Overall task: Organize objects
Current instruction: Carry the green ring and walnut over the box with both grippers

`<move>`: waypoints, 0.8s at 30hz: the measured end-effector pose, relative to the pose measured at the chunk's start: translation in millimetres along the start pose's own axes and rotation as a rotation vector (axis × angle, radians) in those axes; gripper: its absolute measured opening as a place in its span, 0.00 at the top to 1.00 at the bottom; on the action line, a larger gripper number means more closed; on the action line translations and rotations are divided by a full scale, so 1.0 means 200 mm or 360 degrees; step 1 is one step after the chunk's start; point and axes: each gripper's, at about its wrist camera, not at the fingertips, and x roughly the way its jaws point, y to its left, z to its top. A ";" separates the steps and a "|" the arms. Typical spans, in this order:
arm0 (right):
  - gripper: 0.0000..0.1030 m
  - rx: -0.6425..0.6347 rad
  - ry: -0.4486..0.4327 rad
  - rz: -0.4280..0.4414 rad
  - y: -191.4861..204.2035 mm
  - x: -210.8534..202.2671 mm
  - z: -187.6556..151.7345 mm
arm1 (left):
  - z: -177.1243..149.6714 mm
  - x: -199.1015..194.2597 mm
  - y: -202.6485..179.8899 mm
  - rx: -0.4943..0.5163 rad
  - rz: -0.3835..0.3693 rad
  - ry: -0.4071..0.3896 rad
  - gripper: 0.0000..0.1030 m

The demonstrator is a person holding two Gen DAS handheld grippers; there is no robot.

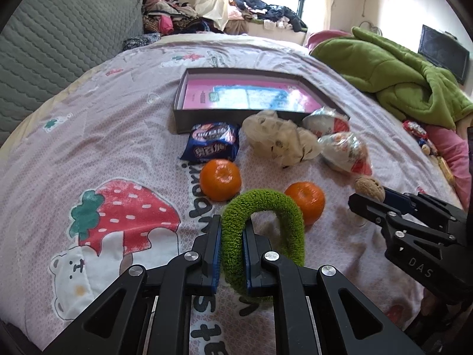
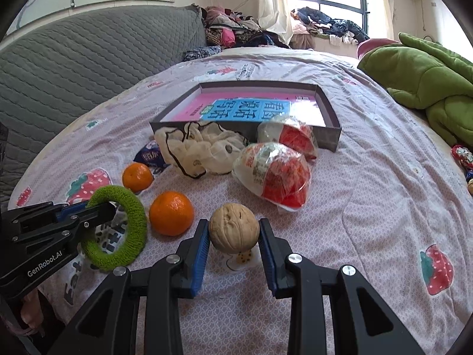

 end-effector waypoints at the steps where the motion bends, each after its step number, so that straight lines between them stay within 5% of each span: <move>1: 0.68 -0.0001 -0.0008 0.0001 0.00 -0.01 0.01 | 0.01 -0.01 0.00 -0.0010 -0.0003 -0.0014 0.88; 24: 0.68 -0.0111 -0.0247 0.0020 -0.01 -0.12 0.37 | 0.33 -0.11 -0.08 -0.0037 0.0010 -0.0222 0.88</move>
